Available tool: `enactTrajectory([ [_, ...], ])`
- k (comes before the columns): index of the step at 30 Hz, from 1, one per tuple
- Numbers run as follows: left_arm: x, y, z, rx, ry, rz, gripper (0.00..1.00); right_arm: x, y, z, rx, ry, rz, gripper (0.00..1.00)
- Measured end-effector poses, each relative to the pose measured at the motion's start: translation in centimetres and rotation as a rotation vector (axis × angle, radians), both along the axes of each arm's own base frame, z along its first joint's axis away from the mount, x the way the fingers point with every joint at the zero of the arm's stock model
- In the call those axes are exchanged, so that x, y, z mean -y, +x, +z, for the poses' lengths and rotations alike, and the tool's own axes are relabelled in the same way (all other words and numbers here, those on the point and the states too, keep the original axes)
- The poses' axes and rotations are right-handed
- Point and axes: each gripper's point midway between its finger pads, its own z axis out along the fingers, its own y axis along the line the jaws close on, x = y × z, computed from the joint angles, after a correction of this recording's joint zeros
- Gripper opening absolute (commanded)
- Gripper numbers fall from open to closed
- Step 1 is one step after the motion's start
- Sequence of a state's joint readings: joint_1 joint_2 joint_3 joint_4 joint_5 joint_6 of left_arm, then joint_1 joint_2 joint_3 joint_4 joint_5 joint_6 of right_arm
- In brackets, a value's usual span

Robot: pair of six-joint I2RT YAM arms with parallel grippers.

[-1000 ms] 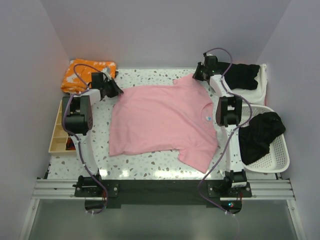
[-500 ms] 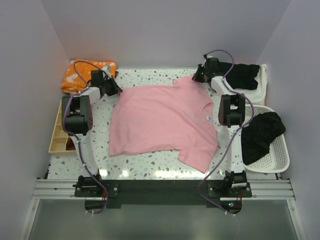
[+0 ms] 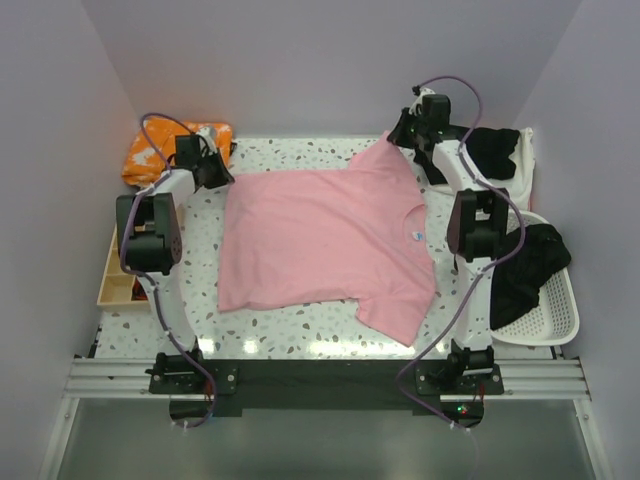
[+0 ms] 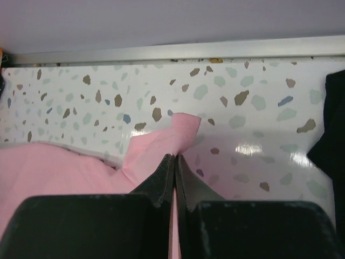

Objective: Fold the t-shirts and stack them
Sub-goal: Grap the side of the flattened tshirt furthest away from the robot with both arms, then fold the flattened tshirt in 1/3 of the way

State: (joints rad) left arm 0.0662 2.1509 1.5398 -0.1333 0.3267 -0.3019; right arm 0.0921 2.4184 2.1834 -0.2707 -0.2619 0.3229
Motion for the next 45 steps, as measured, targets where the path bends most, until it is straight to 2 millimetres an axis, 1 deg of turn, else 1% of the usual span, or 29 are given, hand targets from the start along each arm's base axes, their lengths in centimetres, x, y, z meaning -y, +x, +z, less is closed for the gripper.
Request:
enactTrajectory([
  [4,-0.4,-0.7,1.2,0.013,0.022,0.009,0.00,0.4,-2.8,0.5,-0.036,-0.026,0.010,0.00],
  [7,-0.4,-1.7,2.0,0.016,0.027,0.012,0.00,0.8,-5.0,0.2,-0.078,-0.046,0.013,0.00],
  [9,-0.5,-2.3,2.3,0.014,0.031,0.013,0.00,1.1,-6.1,0.2,-0.096,-0.058,0.011,0.00],
  [10,-0.5,-2.7,2.3,0.010,0.032,0.014,0.00,1.3,-6.8,0.2,-0.110,-0.070,0.008,0.00],
  [15,-0.5,-4.5,1.9,-0.018,0.029,0.016,0.00,2.0,-9.0,0.8,-0.141,-0.101,0.005,0.00],
  [19,-0.4,-6.7,1.2,-0.056,0.026,0.016,0.00,2.6,-12.1,0.8,-0.180,-0.117,-0.005,0.00],
  [21,-0.3,-7.6,1.1,-0.071,0.025,0.016,0.00,2.8,-13.7,0.8,-0.202,-0.120,-0.010,0.00],
  [26,-0.2,-9.5,0.9,-0.103,0.024,0.016,0.00,3.4,-16.8,0.8,-0.241,-0.130,-0.030,0.00],
  [30,-0.4,-10.7,0.4,-0.134,0.034,0.027,0.00,4.0,-19.6,-0.1,-0.293,-0.142,-0.054,0.00],
  [33,-0.4,-12.1,-0.5,-0.166,0.037,0.032,0.00,4.5,-21.8,-1.4,-0.350,-0.151,-0.071,0.00],
  [39,-0.2,-15.1,-2.4,-0.253,0.035,0.032,0.00,5.5,-25.1,-4.5,-0.483,-0.186,-0.110,0.00],
  [43,-0.2,-17.0,-3.4,-0.310,0.037,0.034,0.00,6.2,-26.8,-5.6,-0.557,-0.213,-0.142,0.00],
  [44,-0.1,-17.5,-3.6,-0.321,0.036,0.034,0.04,6.4,-27.0,-5.8,-0.567,-0.223,-0.151,0.00],
  [45,-0.1,-17.8,-3.6,-0.323,0.035,0.034,0.17,6.5,-27.3,-5.9,-0.578,-0.228,-0.158,0.00],
])
